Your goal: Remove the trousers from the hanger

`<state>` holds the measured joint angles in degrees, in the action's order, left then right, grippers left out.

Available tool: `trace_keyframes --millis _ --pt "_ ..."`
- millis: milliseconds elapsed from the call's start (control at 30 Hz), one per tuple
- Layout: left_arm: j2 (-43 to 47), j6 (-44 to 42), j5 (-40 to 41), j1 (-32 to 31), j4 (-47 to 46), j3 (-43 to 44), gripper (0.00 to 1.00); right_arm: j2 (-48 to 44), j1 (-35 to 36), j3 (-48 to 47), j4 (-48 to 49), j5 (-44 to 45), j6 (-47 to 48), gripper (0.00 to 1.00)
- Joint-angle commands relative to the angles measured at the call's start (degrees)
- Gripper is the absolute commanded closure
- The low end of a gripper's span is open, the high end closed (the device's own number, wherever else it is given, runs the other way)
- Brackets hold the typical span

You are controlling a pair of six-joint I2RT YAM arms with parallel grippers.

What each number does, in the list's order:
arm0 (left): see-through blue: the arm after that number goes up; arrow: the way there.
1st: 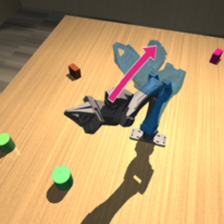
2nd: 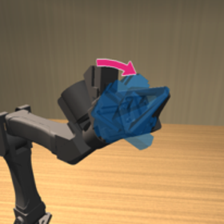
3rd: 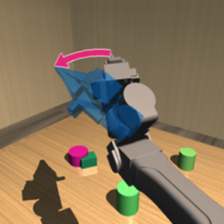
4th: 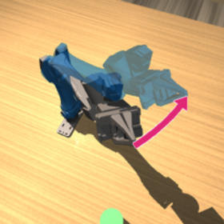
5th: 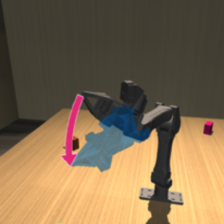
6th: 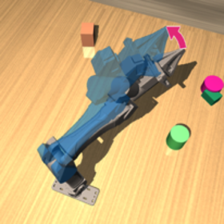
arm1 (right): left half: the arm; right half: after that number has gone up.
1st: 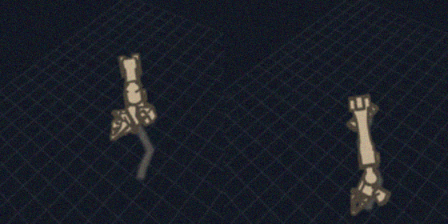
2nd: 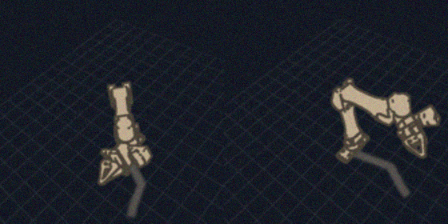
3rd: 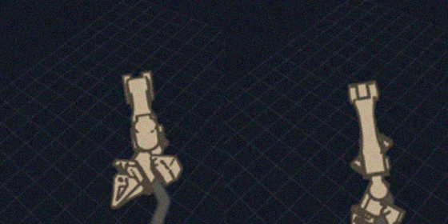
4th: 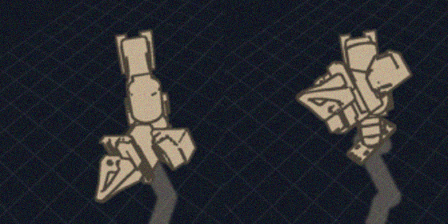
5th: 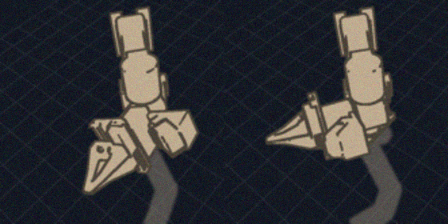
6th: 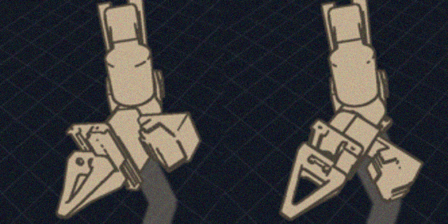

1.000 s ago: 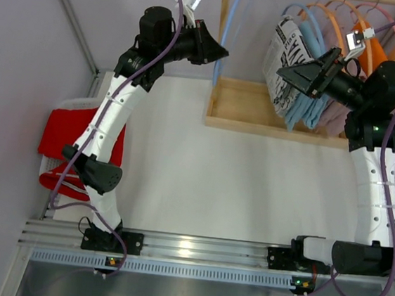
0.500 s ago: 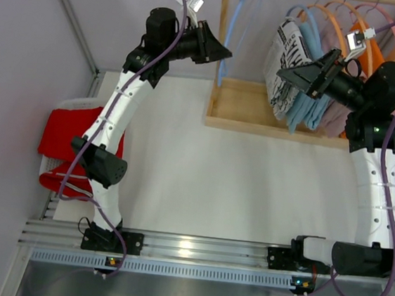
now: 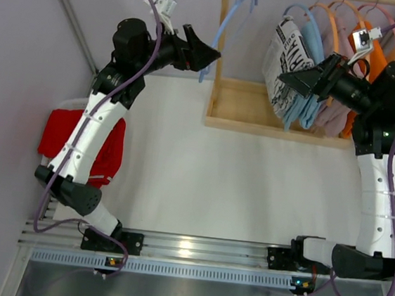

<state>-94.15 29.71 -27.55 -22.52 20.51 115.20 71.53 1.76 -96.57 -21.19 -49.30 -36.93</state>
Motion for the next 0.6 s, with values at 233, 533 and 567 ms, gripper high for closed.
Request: trace_keyframes --millis 233,533,567 --pt "20.2 -10.8 10.5 2.6 -11.6 -21.9 0.02 -2.7 0.0 -6.1 -11.1 13.5 14.0 0.01" --pt "33.0 -13.1 13.8 6.2 -2.6 -37.2 0.02 0.5 -0.2 -15.5 -13.1 16.3 16.0 0.01" --pt "34.1 -13.3 13.7 6.9 -1.5 -38.5 0.02 0.9 -0.2 -16.1 -12.9 16.7 16.1 0.01"
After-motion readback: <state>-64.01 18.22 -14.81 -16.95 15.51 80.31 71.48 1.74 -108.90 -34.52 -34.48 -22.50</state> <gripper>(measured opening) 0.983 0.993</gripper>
